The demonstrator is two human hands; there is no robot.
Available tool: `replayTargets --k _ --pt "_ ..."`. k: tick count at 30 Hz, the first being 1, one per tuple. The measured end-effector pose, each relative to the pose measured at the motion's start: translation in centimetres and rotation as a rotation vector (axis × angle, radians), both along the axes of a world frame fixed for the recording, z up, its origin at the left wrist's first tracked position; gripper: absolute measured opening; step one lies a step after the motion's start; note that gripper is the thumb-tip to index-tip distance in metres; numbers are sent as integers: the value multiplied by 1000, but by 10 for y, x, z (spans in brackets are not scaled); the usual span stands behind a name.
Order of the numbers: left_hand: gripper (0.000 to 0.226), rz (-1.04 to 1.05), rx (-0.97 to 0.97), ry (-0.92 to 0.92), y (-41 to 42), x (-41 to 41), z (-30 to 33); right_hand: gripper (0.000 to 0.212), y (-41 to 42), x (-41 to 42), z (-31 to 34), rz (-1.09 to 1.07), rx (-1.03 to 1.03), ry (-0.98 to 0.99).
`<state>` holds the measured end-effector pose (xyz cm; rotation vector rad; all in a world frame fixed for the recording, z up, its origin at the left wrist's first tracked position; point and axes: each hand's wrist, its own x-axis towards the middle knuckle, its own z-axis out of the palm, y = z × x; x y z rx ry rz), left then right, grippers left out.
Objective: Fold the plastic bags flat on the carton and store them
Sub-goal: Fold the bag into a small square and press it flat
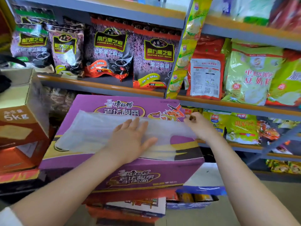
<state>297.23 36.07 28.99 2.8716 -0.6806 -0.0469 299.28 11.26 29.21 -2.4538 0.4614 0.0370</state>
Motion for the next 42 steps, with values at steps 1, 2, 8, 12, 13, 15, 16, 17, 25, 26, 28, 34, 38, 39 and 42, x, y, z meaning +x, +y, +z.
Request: replayTargets --k 1,2,8,12,13,15,16,17,25,26,28,34,38,39,42 --pt "88 35 9 19 -8 0 -3 33 -6 4 3 61 -46 57" --pt "99 61 33 12 -15 0 -7 24 -9 5 7 118 -79 104" --pt "125 46 78 15 -35 13 -24 15 -30 -8 23 148 358 193" --pt "116 -116 110 20 -39 35 -21 26 -44 -16 27 237 753 153" --pt "109 -165 121 25 -39 40 -20 27 -47 -18 29 294 815 130" --pt "96 -262 126 31 -39 50 -20 18 -52 -23 35 408 898 100" --pt "93 -312 114 33 -38 53 -20 14 -54 -25 38 461 922 114" --pt "92 -360 93 37 -37 54 -20 17 -55 -27 41 508 937 143" --pt "103 -104 -30 29 -9 10 -19 18 -21 -12 30 650 424 11" --pt "110 -17 -15 33 -4 6 -19 15 -13 -9 29 660 392 -5" --pt "121 149 1 21 4 0 -18 18 1 0 25 663 362 -2" --pt "63 751 -37 -161 24 19 -19 52 34 36 33 697 59 143" --pt "48 898 -361 -181 46 50 -5 50 61 55 43 622 317 349" --pt "43 902 -463 -178 49 58 -1 49 66 61 42 598 363 360" --pt "32 910 -683 -92 58 82 5 51 74 75 35 602 378 314"
